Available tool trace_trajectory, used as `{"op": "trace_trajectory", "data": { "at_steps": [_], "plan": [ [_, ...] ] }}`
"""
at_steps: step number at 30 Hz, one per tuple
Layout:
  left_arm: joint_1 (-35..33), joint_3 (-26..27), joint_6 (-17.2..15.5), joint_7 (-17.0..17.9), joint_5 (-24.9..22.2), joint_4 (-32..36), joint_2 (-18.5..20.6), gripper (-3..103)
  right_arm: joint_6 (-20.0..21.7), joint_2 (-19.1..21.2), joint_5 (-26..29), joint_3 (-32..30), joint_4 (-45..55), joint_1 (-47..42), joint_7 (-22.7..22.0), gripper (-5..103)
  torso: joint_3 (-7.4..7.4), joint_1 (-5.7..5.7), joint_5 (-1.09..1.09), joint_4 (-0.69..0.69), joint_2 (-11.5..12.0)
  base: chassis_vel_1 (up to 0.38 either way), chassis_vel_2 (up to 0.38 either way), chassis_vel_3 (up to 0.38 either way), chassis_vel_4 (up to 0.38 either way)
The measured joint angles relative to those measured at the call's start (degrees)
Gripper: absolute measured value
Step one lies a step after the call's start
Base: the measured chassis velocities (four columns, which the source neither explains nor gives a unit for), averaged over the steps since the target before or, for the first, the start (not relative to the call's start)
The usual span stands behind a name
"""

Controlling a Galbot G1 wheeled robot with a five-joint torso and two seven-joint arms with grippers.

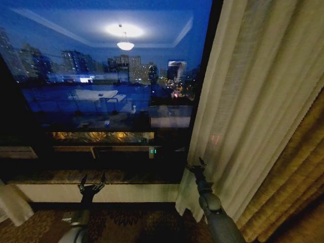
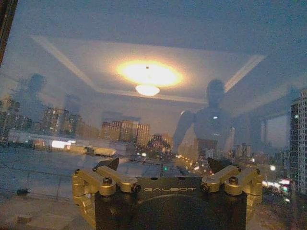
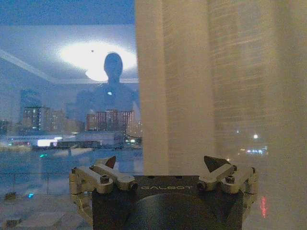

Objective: Open the curtains by pulling them apart, changing their state from closed to fully open.

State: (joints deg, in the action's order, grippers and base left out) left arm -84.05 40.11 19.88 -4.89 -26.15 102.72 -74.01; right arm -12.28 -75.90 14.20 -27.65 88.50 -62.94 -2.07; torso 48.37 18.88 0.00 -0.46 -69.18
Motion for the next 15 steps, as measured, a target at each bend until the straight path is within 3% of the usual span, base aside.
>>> {"op": "trace_trajectory", "data": {
  "at_steps": [9,15],
  "plan": [
    [0.0,0.0,0.0,0.0,0.0,0.0,0.0,100,0.0,1.6,0.8,-0.7,-3.0,2.0,-0.1,100,0.0,0.0,0.0,-0.01,0.0,0.0,0.0,0.0,0.0],
    [0.0,0.0,0.0,0.0,0.0,0.0,0.0,100,0.0,-0.6,-0.6,1.4,-11.9,9.2,-0.1,100,0.01,0.0,-0.01,0.0,0.0,0.0,0.0,0.0,0.0]
  ]
}}
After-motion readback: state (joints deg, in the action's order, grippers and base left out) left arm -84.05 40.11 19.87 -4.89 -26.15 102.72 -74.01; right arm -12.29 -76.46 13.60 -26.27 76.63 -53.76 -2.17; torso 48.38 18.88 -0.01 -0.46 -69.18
